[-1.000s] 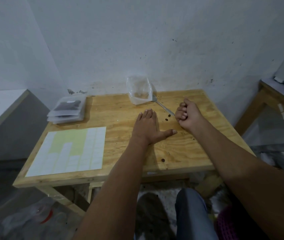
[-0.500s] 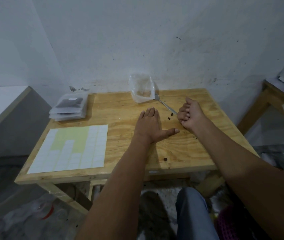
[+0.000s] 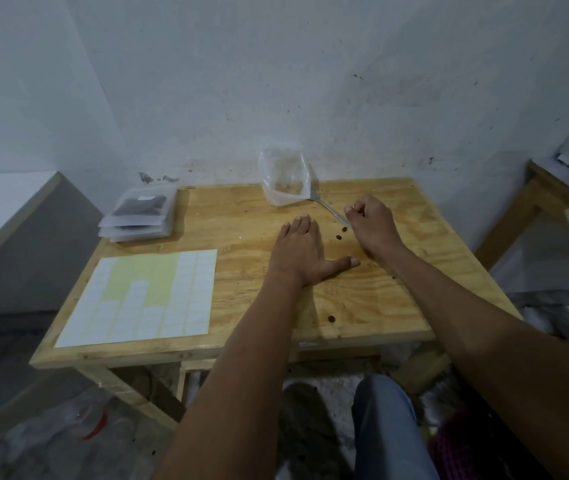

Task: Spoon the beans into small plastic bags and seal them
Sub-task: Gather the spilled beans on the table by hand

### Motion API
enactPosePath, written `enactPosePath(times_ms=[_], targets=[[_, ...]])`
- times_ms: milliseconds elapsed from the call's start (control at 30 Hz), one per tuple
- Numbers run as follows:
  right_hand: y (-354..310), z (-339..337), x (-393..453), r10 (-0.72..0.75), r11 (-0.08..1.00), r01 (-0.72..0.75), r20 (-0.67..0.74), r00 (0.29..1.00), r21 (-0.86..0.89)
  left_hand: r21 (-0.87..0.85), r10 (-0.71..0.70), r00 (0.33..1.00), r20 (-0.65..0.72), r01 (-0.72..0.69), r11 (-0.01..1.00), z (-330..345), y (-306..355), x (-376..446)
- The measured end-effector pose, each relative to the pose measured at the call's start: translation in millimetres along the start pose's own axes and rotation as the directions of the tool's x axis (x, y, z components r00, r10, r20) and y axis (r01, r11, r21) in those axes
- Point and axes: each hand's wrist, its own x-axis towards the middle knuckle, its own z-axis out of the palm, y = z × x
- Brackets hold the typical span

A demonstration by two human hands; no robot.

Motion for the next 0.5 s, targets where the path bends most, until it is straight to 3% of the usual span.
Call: enactPosePath(times_ms=[67,167,300,333,400,500], targets=[[1,0,-1,0.11,0.982,-0.115,0.04,0.993,0.152,-0.001,0.003,1.0,0.0,-0.003,1.0,0,0,0],[0,-4,-3,0.248,0.843,-0.293,0.157,0.956,0.451,-0.005,0.003,1.0,0.004,-0.003,1.0,-1,0,0],[-1,-12,2,0.376,0.403,-0.51,0.37,0.849,0.76,0.004,-0.004,1.0,0.011,0.004,1.0,-1,2,0],[0,-13,4,0.394,0.372,-0.531,0.388,0.833,0.762,0.006,-0.006,1.0,0.012,0.006,1.0,-2,2,0],[1,-12,5,0.462,0.462,-0.543,0.333,0.822,0.701,0.006,-0.005,1.0,0.011,0.005,1.0,-2,2,0],[3,-10,3,0.438,0.77,-0.434,0.107,0.893,0.468,0.001,-0.002,1.0,0.008,0.002,1.0,-2,2,-1]])
